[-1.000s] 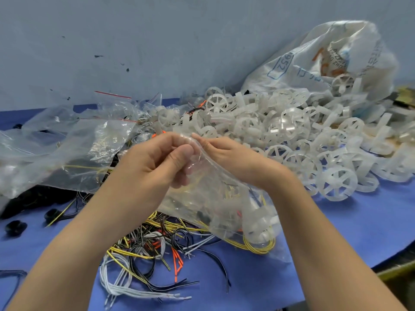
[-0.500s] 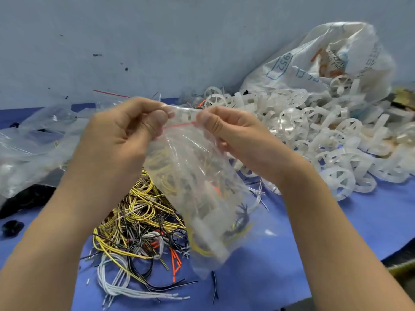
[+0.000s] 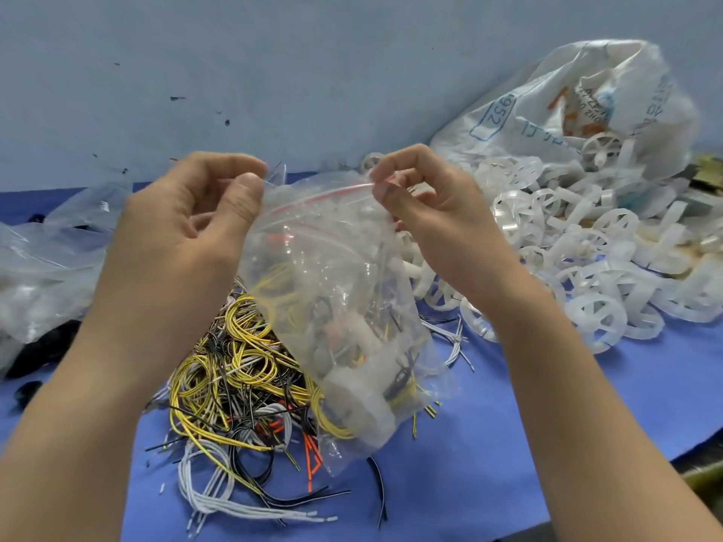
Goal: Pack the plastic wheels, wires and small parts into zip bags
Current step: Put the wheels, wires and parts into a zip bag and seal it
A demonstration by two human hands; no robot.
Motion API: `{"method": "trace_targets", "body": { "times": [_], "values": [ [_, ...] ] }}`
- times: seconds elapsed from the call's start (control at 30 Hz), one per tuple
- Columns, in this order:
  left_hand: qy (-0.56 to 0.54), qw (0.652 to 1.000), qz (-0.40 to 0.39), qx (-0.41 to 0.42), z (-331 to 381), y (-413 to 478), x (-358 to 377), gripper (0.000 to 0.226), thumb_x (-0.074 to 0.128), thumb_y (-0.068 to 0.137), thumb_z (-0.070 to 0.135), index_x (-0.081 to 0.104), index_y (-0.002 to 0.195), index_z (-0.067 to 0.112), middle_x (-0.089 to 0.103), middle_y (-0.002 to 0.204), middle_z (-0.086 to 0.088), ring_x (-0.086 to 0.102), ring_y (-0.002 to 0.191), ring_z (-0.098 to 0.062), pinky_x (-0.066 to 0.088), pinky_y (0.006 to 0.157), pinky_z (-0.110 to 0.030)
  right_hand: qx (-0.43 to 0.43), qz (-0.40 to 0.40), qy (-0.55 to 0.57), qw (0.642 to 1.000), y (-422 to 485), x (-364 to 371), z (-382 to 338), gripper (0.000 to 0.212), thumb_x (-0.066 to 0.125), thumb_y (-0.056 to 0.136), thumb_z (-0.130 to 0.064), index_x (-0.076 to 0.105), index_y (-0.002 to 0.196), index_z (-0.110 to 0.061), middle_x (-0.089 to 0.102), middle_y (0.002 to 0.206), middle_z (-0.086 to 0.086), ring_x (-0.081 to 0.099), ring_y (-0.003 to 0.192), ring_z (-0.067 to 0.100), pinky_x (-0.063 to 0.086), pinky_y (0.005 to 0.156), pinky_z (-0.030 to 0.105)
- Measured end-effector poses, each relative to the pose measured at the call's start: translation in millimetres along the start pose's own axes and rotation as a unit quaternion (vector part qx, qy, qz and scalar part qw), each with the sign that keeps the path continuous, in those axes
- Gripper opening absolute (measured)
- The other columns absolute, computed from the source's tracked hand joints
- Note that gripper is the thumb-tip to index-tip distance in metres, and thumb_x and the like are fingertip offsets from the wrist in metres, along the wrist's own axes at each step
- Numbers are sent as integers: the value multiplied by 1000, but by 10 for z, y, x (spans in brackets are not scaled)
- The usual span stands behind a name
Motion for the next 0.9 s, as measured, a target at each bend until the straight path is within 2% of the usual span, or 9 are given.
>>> {"method": "trace_targets", "body": {
  "times": [0.07, 0.13, 0.2, 0.27, 0.3, 0.37, 0.5, 0.73, 0.9],
  "values": [
    [-43, 994, 12, -96, -293, -36, -20, 18, 56, 83, 56, 61, 100, 53, 69, 100, 15, 66, 90, 0, 51, 84, -27, 17, 30, 5, 999, 1, -76, 82, 19, 62, 96, -12, 64, 88, -29, 60, 86, -2, 61, 69, 14, 53, 72, 43],
    [-108, 967, 3, -231, -652, -219, 97, 25, 56, 87, 51, 58, 111, 43, 65, 110, 7, 67, 92, -6, 52, 89, -37, 35, 47, 37, 998, 4, -117, 181, 20, 59, 97, -9, 63, 88, -26, 62, 89, -1, 65, 69, 14, 52, 66, 34],
    [-161, 924, -23, -347, -914, -485, 295, 32, 52, 98, 41, 53, 124, 22, 62, 116, -3, 67, 98, -16, 55, 90, -39, 59, 63, 78, 993, 2, -132, 296, 24, 55, 98, -4, 62, 88, -25, 62, 86, -1, 65, 67, 14, 50, 61, 26],
    [-212, 889, -87, -397, -965, -685, 534, 34, 48, 100, 37, 58, 122, 11, 70, 110, -8, 71, 96, -23, 60, 80, -34, 83, 82, 108, 987, -7, -144, 405, 24, 53, 99, -5, 62, 90, -26, 62, 84, -2, 66, 66, 14, 51, 62, 28],
    [-226, 882, -122, -396, -929, -743, 631, 32, 47, 101, 37, 64, 115, 14, 74, 106, -6, 72, 95, -23, 61, 76, -32, 91, 90, 120, 984, -10, -145, 444, 23, 54, 99, -7, 63, 90, -26, 62, 82, -3, 66, 67, 14, 51, 64, 30],
    [-188, 901, -170, -353, -866, -756, 714, 29, 45, 101, 40, 70, 106, 26, 75, 102, 3, 72, 95, -15, 58, 79, -31, 99, 102, 139, 980, -14, -136, 483, 21, 56, 99, -9, 64, 91, -27, 63, 80, -5, 66, 67, 14, 52, 67, 33],
    [-129, 935, -156, -290, -819, -687, 690, 23, 49, 98, 43, 63, 114, 34, 73, 104, 18, 69, 94, -2, 53, 84, -31, 110, 98, 166, 975, -23, -73, 482, 14, 59, 99, -14, 65, 94, -26, 64, 79, -7, 66, 68, 14, 51, 69, 34],
    [-196, 933, -62, -297, -845, -492, 621, 20, 56, 97, 29, 64, 113, 19, 75, 101, 3, 72, 93, -15, 59, 74, -26, 96, 82, 207, 970, 2, -34, 423, 15, 62, 95, -7, 67, 99, -20, 62, 79, 0, 63, 71, 16, 54, 76, 33],
    [-218, 929, -44, -297, -840, -446, 636, 20, 59, 96, 27, 66, 106, 12, 73, 102, -10, 71, 93, -24, 60, 74, -29, 80, 90, 220, 968, 21, -59, 423, 20, 65, 93, -7, 67, 106, -22, 61, 68, -9, 61, 72, 7, 57, 84, 27]
  ]
}}
Point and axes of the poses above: each hand's wrist, its own y-axis towards the middle knuckle, its own x-axis out of the palm, z = x × y, the point moved 9 cm from there along y, towards the middle knuckle
